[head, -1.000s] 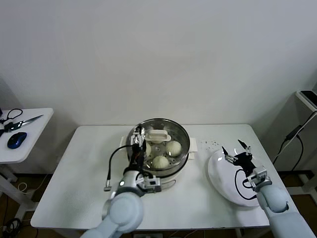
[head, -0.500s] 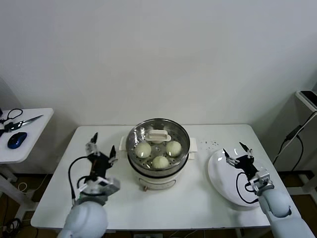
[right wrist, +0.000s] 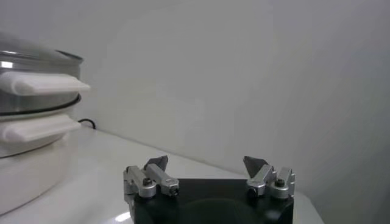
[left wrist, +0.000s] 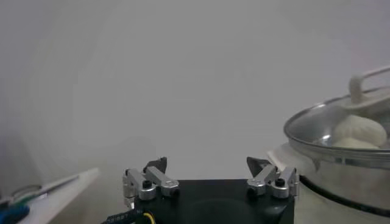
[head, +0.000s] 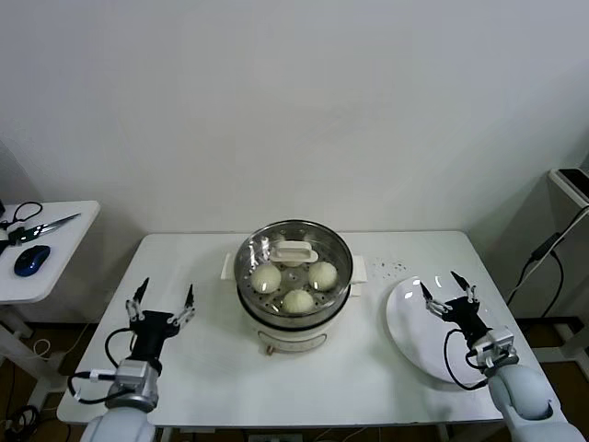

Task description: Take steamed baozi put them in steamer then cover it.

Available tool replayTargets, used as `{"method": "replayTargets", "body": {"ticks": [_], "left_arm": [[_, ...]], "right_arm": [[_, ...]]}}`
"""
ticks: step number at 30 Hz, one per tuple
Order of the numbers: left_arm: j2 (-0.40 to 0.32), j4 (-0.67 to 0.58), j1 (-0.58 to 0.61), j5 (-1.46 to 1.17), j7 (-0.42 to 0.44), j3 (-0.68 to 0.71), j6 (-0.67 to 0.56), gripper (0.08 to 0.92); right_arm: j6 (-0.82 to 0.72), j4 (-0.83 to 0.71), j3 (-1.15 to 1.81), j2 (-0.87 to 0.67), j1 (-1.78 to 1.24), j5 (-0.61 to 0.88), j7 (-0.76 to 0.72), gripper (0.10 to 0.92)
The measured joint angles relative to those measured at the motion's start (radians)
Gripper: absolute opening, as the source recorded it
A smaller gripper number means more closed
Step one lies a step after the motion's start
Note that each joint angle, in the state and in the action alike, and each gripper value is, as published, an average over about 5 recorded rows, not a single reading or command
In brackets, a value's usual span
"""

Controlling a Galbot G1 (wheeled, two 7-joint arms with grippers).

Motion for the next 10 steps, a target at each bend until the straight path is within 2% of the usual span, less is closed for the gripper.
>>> {"method": "replayTargets", "body": {"ticks": [10], "left_arm": [[-0.037,0.047,0.033,-0.141,0.009,-0.054,-0.122,0.823]], "right_arm": [[0.011,0.006,0.025,0.011,-0.029,0.026,-0.011,0.823]]}}
